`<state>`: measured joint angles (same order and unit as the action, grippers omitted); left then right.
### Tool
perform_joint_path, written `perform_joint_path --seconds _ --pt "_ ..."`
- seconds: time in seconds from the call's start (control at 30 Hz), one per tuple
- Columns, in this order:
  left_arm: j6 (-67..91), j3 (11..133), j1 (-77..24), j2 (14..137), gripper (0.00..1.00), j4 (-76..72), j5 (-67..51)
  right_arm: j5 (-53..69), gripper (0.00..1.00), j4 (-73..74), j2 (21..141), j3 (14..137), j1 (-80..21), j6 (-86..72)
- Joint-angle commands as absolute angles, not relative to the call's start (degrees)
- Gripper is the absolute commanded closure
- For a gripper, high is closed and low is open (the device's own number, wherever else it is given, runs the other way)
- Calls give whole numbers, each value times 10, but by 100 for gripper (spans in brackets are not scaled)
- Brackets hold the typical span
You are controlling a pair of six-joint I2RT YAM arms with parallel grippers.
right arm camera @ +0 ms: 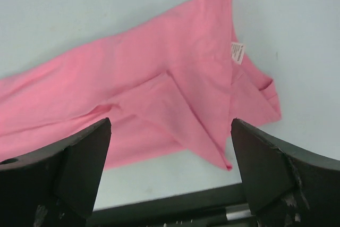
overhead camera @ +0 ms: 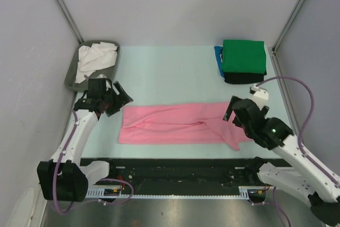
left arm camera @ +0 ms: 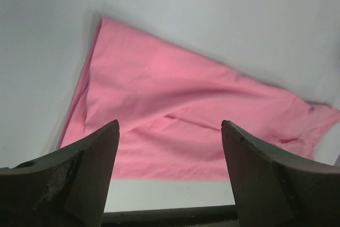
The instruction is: Fold and stack the t-shirts
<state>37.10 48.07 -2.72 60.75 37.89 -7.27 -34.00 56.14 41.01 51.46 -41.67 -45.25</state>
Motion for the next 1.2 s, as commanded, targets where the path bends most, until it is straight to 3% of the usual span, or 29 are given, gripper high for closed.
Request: perform_joint_path --seconds 0.0,0.17,0.33,0.57,0.67,1.17 --pt "374 555 -33 676 19 340 -104 -401 0 468 523 526 -355 -384" --pt "373 608 -42 790 20 326 -127 -225 2 346 650 525 -186 -345" --pt "374 599 -51 824 21 303 -142 -214 5 291 709 524 -97 -361" --pt "371 558 -51 820 21 279 -132 -195 21 251 785 525 -55 -381" --pt "374 534 -50 813 21 272 -113 -183 32 236 810 524 -38 -393" --pt "429 519 -50 896 25 238 -72 -124 34 170 859 531 14 -389"
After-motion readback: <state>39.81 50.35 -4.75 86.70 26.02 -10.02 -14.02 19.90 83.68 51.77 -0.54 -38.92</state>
